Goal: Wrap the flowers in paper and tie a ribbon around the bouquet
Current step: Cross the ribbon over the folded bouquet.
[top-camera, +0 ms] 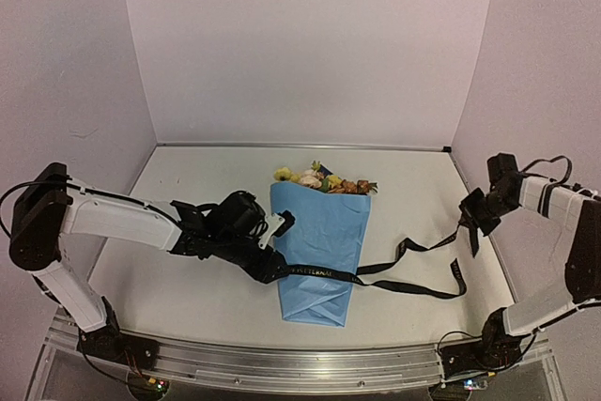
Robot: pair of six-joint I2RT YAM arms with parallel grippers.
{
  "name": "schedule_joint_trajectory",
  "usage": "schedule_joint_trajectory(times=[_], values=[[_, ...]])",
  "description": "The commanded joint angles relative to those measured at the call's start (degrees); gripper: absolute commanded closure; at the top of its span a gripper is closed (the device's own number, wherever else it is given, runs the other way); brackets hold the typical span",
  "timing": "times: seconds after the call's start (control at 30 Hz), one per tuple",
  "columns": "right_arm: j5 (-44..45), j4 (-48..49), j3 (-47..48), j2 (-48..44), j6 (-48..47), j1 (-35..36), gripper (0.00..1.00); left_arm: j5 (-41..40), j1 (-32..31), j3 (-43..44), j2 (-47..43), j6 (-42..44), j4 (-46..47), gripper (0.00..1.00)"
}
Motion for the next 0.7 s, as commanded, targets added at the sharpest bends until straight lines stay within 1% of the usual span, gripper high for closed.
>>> schedule_joint_trajectory(times=[0.0,0.13,0.3,0.5,0.57,0.67], values=[[-9.9,-4.3,8.1,-4.6,-10.4,8.3,1.0,-3.5,-0.6,5.1,2.2,4.6,-1.2,0.48],[-20.2,-4.4,13.5,-4.4,-13.3,15.4,1.0,-4.3,-0.7,7.5,4.2,6.0,-1.8,0.47],[-26.9,-3.9,18.0,-2.8,-15.0,23.1,1.0,-3.4,-1.2,8.3,6.4,7.0,-2.0,0.43],[-31.5,-3.4,24.8,1.6,-13.4,28.6,1.0,-1.5,-1.9,7.7,6.1,8.1,-0.5,0.38],[-31.6,-3.7,26.2,2.7,-13.5,30.0,1.0,-1.9,-2.3,7.8,6.6,8.5,-0.4,0.38],[-31.8,-3.7,27.5,4.1,-13.4,31.2,1.0,-2.4,-2.8,8.5,7.5,8.6,-1.1,0.41]])
